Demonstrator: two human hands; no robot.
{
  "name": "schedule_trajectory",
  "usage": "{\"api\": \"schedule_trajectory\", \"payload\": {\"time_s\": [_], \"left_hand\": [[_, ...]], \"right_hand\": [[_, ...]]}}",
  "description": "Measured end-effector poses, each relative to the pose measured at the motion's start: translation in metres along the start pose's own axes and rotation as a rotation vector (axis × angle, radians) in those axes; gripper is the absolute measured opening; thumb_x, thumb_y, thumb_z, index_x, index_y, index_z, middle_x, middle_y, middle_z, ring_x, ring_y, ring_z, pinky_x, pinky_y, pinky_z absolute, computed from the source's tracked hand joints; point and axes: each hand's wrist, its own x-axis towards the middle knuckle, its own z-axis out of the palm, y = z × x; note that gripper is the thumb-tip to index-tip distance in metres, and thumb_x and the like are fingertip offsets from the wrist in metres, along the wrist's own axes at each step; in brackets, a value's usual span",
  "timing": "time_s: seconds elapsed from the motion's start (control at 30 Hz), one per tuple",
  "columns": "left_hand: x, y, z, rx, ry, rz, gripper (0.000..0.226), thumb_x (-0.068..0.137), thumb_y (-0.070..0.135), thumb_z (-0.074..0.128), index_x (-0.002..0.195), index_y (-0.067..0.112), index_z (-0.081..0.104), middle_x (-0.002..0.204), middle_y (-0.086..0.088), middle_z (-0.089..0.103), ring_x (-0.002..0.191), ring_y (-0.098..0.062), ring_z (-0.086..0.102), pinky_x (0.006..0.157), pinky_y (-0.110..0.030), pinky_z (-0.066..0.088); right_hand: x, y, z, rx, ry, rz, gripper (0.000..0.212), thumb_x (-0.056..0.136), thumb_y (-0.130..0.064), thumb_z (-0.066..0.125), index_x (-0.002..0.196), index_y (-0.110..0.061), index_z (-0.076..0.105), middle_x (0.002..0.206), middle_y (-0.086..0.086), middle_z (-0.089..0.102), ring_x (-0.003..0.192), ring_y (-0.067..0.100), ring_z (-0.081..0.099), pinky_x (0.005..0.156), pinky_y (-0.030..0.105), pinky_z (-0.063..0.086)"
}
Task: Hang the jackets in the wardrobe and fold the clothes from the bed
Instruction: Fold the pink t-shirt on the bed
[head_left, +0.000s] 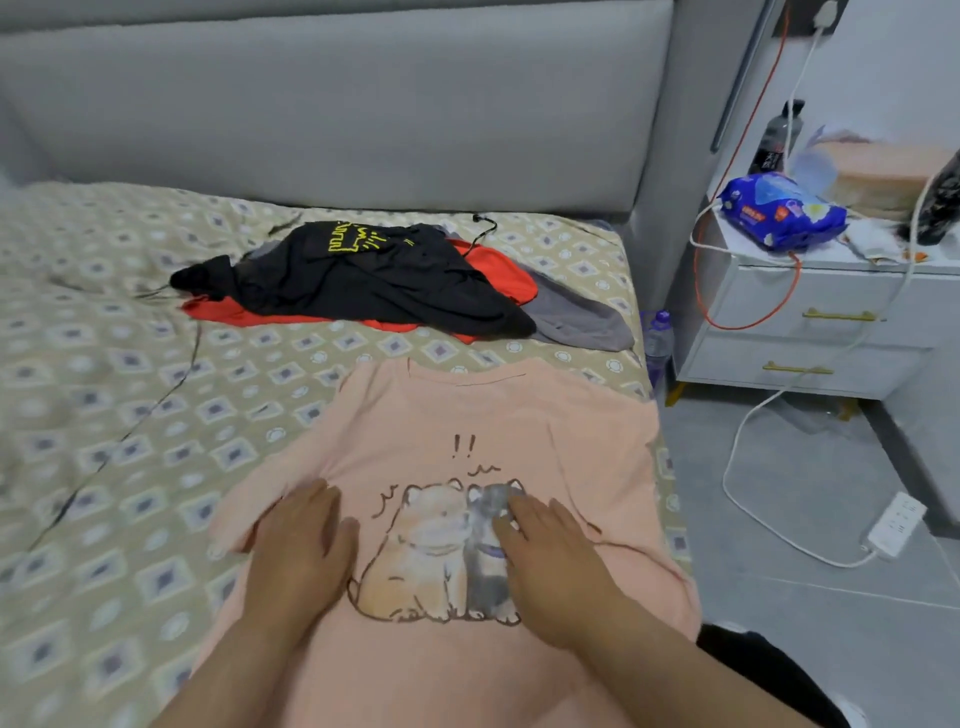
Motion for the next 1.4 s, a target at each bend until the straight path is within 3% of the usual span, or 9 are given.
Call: {"api": "schedule_trajectory", "payload": {"time_s": [0.13,0.23,0.4,0.6,0.7,0.77,0.97,1.13,1.4], "left_hand": [[0.003,-0.026,-0.034,-0.213,0.182,-0.412,0.029,0.090,0.038,0.046,0.084,0.010,0.050,0.090,-0.008,0.061,0.093,-0.040,0.058,0.076,-0.044,0.043],[0.020,-0.042,-0.051,-0.309,-0.049,-0.529,0.034,0.087,0.043,0.065,0.091,0.011,0.056,0.088,-0.003,0.064,0.087,-0.032,0.061,0.070,-0.037,0.043],[0.045,-0.043,-0.069,-0.618,-0.257,-0.514,0.032,0.086,0.012,0.066,0.064,0.014,0.043,0.058,-0.005,0.041,0.051,-0.017,0.036,0.047,-0.022,0.026],[0.082,-0.116,-0.087,-1.174,0.290,-1.025,0.016,0.076,0.007,0.068,0.085,0.016,0.058,0.072,-0.008,0.056,0.067,-0.022,0.057,0.048,-0.028,0.047],[0.079,-0.145,-0.074,-1.115,0.317,-1.220,0.046,0.071,0.007,0.061,0.117,0.009,0.058,0.106,-0.015,0.066,0.090,-0.033,0.067,0.076,-0.045,0.058],[0.064,-0.119,-0.081,-0.746,0.258,-1.158,0.062,0.065,0.019,0.062,0.126,0.007,0.057,0.125,-0.021,0.060,0.107,-0.042,0.061,0.085,-0.049,0.054],[0.096,-0.051,-0.066,-0.018,0.082,-0.285,0.065,0.089,0.033,0.062,0.145,0.006,0.044,0.146,-0.016,0.048,0.134,-0.035,0.044,0.110,-0.044,0.033],[0.144,-0.031,-0.042,0.012,-0.284,-0.299,0.066,0.090,0.049,0.059,0.143,0.015,0.040,0.144,-0.013,0.048,0.128,-0.035,0.048,0.102,-0.043,0.042],[0.198,-0.021,-0.034,-0.032,0.035,-0.229,0.012,0.093,0.023,0.052,0.088,0.015,0.059,0.097,-0.012,0.066,0.095,-0.037,0.060,0.087,-0.042,0.046]], "right_hand": [[-0.003,-0.021,0.012,-0.079,-0.005,-0.027,0.058,0.079,-0.045,0.042,0.122,-0.017,0.069,0.130,0.011,0.065,0.120,0.028,0.063,0.095,0.045,0.052],[-0.008,-0.022,0.010,-0.067,0.005,-0.026,0.058,0.082,-0.047,0.040,0.123,-0.017,0.070,0.132,0.009,0.065,0.120,0.025,0.063,0.093,0.042,0.054],[-0.021,-0.014,0.011,-0.039,0.052,-0.036,0.052,0.087,-0.047,0.041,0.122,-0.023,0.070,0.131,0.002,0.066,0.120,0.018,0.064,0.106,0.033,0.043],[-0.026,-0.010,0.012,-0.015,0.111,-0.033,0.048,0.091,-0.046,0.041,0.126,-0.025,0.065,0.135,0.000,0.062,0.122,0.017,0.062,0.096,0.037,0.051],[-0.026,-0.010,0.014,-0.011,0.131,-0.029,0.047,0.091,-0.047,0.041,0.125,-0.027,0.065,0.134,-0.001,0.063,0.121,0.016,0.062,0.099,0.032,0.050],[-0.026,-0.008,0.019,0.004,0.151,-0.028,0.048,0.089,-0.047,0.042,0.126,-0.026,0.065,0.135,-0.001,0.062,0.121,0.017,0.062,0.105,0.031,0.039],[-0.017,-0.008,0.022,0.037,0.196,-0.017,0.049,0.084,-0.042,0.048,0.126,-0.022,0.063,0.133,0.003,0.061,0.116,0.024,0.063,0.099,0.034,0.031],[-0.005,-0.008,0.026,-0.007,0.161,0.073,0.067,0.088,-0.049,0.043,0.147,-0.018,0.047,0.152,0.010,0.045,0.139,0.029,0.045,0.114,0.046,0.019],[-0.002,-0.007,0.029,0.035,0.128,0.082,0.068,0.087,-0.047,0.044,0.148,-0.018,0.045,0.154,0.011,0.043,0.142,0.028,0.041,0.116,0.046,0.019]]}}
